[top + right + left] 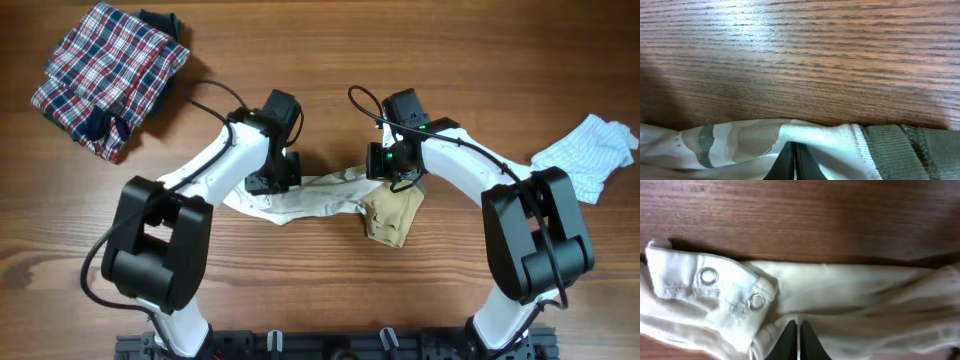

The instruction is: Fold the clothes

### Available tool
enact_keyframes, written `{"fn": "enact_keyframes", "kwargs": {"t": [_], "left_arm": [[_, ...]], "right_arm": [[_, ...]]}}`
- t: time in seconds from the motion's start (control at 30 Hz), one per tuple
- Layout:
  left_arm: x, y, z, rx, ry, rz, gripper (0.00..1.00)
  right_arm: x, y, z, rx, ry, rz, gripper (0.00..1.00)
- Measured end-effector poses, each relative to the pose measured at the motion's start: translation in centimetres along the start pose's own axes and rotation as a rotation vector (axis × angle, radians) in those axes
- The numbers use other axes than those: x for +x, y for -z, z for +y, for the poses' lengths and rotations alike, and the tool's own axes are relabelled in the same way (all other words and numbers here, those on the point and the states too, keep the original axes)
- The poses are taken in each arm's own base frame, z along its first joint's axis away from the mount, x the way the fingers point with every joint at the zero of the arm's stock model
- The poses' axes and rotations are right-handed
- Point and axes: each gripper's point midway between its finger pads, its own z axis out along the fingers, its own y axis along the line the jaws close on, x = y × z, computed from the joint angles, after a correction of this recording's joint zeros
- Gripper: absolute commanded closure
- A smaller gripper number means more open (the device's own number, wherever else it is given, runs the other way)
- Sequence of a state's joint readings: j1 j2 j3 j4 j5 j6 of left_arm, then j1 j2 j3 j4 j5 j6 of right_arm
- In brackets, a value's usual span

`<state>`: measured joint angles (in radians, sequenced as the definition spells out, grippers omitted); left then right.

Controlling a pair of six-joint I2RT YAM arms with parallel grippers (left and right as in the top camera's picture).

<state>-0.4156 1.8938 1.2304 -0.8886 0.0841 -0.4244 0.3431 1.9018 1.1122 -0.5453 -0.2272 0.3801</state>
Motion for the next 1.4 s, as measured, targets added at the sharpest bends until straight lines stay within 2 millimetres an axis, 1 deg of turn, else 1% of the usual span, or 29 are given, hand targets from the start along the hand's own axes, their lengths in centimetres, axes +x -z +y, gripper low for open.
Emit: {"fn": "enact_keyframes", "kwargs": {"t": [0.13, 0.23, 0.27, 0.43, 0.63, 0.7, 0.83, 0.93, 1.0, 1.13, 1.17, 1.23, 1.27, 1.33, 1.4], "left_arm": [[-0.6, -1.3, 0.4, -0.005, -0.007, -0.049, 0.96], [-0.8, -1.5, 0.4, -0.005, -0.012, -0.064, 0.96], [-0.7, -1.5, 0.4, -0.007, -0.012, -0.059, 0.96], [1.4, -1.5, 1.9, -0.068, -0.012, 0.023, 0.96], [1.8, -1.3, 3.5, -0.151, -0.012, 0.035, 0.96], [1.6, -1.0, 4.6, -0.195, -0.005, 0.028, 0.96], [0.6, 0.6, 8.7, -0.348, 0.051, 0.006, 0.96], [-0.9, 1.8, 10.5, -0.393, 0.103, -0.035, 0.96], [-1.3, 2.1, 10.8, -0.396, 0.122, -0.049, 0.96], [-2.2, 3.2, 10.2, -0.356, 0.132, -0.107, 0.96], [-2.5, 3.6, 9.6, -0.318, 0.136, -0.126, 0.96], [-3.1, 4.5, 7.4, -0.188, 0.139, -0.164, 0.96], [-3.3, 4.7, 6.4, -0.138, 0.135, -0.170, 0.96], [-3.6, 4.7, 4.8, -0.070, 0.119, -0.176, 0.96], [-3.5, 4.2, 3.9, -0.040, 0.106, -0.164, 0.96]], "right_arm": [[0.0, 0.0, 0.0, 0.000, 0.000, 0.000, 0.96], [0.0, 0.0, 0.0, 0.000, 0.000, 0.000, 0.96], [0.0, 0.0, 0.0, 0.000, 0.000, 0.000, 0.96], [0.0, 0.0, 0.0, 0.000, 0.000, 0.001, 0.96], [0.0, 0.0, 0.0, 0.000, 0.000, 0.000, 0.96], [0.0, 0.0, 0.0, 0.000, 0.000, 0.000, 0.96], [0.0, 0.0, 0.0, 0.002, -0.001, 0.000, 0.96], [0.0, 0.0, -0.1, 0.003, -0.001, -0.001, 0.96], [0.0, 0.0, -0.1, 0.004, -0.001, -0.001, 0.96], [0.0, 0.0, -0.1, 0.004, -0.005, -0.002, 0.96], [0.0, 0.0, -0.1, 0.004, -0.005, -0.002, 0.96], [0.0, 0.0, -0.1, 0.004, -0.008, -0.002, 0.96], [0.0, 0.0, -0.1, 0.004, -0.009, -0.002, 0.96], [0.0, 0.0, -0.1, 0.004, -0.009, -0.002, 0.96], [0.0, 0.0, -0.1, 0.004, -0.009, -0.002, 0.96]]}}
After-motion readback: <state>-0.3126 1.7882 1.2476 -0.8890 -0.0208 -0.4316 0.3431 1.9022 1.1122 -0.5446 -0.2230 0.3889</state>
